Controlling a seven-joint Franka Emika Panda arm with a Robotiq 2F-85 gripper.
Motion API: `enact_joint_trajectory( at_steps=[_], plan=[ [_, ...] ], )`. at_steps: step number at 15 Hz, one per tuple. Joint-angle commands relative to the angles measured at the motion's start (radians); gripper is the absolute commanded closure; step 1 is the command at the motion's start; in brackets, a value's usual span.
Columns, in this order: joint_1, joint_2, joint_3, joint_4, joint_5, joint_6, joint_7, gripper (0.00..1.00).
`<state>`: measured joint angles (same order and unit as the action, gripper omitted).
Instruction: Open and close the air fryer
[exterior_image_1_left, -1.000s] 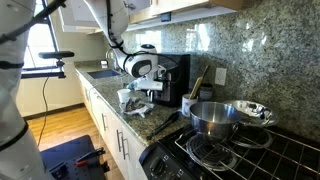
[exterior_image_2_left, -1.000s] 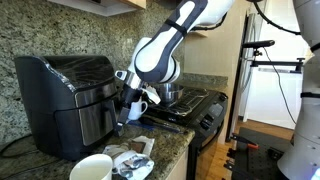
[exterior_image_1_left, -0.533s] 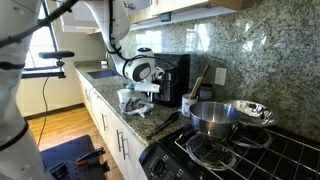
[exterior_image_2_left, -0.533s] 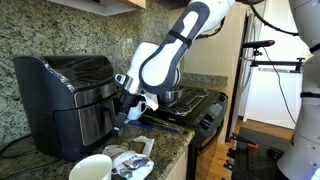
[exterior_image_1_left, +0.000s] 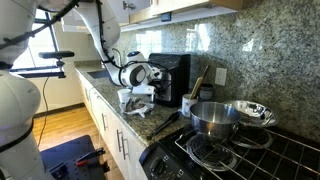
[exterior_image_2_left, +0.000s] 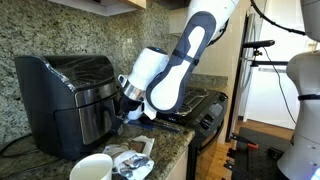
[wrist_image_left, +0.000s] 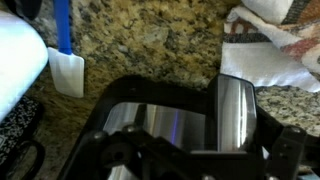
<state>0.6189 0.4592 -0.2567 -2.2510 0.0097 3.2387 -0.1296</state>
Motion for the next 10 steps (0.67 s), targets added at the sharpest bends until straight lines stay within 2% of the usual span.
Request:
enact_joint_trajectory(
  at_steps=[1,3,4,10],
  plan=[
    [0.094,0.051,-0.078,0.032,0.042,0.044,0.053,0.00],
    [0.037,0.038,-0.008,0.026,0.050,0.046,0.045,0.00],
    [0.031,0.035,-0.001,0.027,0.051,0.036,0.039,0.00],
    [0.051,0.033,-0.026,0.033,0.046,0.009,0.030,0.00]
  ],
)
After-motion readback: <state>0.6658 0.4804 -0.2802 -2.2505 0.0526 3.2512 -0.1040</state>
